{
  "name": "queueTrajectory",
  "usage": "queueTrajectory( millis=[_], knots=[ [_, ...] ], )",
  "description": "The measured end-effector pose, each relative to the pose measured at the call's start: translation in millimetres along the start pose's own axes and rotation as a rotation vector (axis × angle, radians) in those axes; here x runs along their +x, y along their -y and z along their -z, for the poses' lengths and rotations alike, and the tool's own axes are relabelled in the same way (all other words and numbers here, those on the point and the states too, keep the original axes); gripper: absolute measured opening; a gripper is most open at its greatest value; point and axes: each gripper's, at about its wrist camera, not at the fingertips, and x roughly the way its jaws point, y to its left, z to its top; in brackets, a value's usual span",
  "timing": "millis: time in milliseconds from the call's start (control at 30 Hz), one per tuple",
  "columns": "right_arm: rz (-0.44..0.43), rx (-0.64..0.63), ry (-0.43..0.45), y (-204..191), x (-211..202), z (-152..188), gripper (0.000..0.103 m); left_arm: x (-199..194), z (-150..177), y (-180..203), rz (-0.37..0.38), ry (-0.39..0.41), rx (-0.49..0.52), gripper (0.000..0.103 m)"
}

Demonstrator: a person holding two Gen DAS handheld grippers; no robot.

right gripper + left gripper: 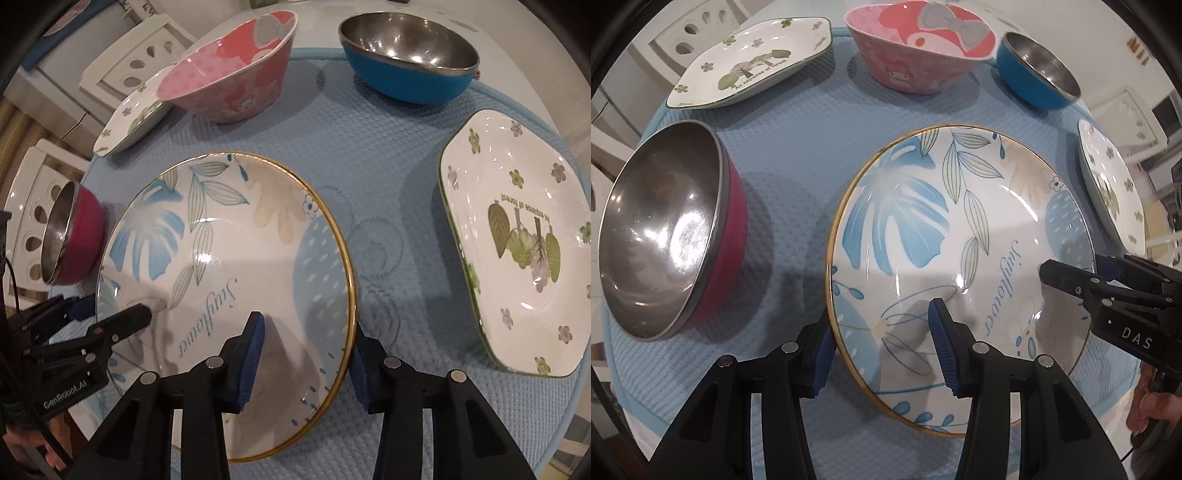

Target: Organize plates and bowls

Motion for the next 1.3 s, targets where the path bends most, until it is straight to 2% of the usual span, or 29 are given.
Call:
queueTrajectory(
  millis=[33, 300, 500, 767, 833, 933, 1100, 1300],
  knots=[
    [0.000, -0.007, -0.004, -2.9, -3.3, 15.4, 0.042, -0.4, 2.1, -1.0, 0.002, -0.008, 0.007, 0.045],
    [-0.051, 0.009, -0.055, -25.4, -4.0, 59.7, 0.042, -7.8, 36.4, -6.0, 0.008, -0.068, 0.030, 0.045],
    [-0.058, -0.013, -0.091, -39.1, -6.0, 90.0, 0.042, -11.3, 56.2, -2.9, 0.024, -0.115, 0.092, 0.045],
    [-0.058, -0.001, -0.102, -52.1, 3.7, 83.6, 0.042, -8.5, 52.3, -6.2, 0.031, -0.137, 0.048, 0.045],
    [-0.071, -0.004, -0.103, -38.6, -7.0, 98.0, 0.042, -9.6, 52.0, -8.2, 0.024, -0.140, 0.051, 0.045],
    [-0.080, -0.011, -0.105, -31.7, -14.0, 100.6, 0.042, -6.5, 50.9, -14.2, 0.003, -0.153, 0.052, 0.044],
    [-0.084, -0.011, -0.080, -16.7, -31.8, 99.5, 0.042, -17.1, 47.2, -7.0, -0.040, -0.160, 0.040, 0.044],
    [-0.073, 0.000, -0.033, 13.7, -60.8, 88.8, 0.042, -46.4, 30.2, 11.4, -0.097, -0.129, 0.025, 0.044]
  ],
)
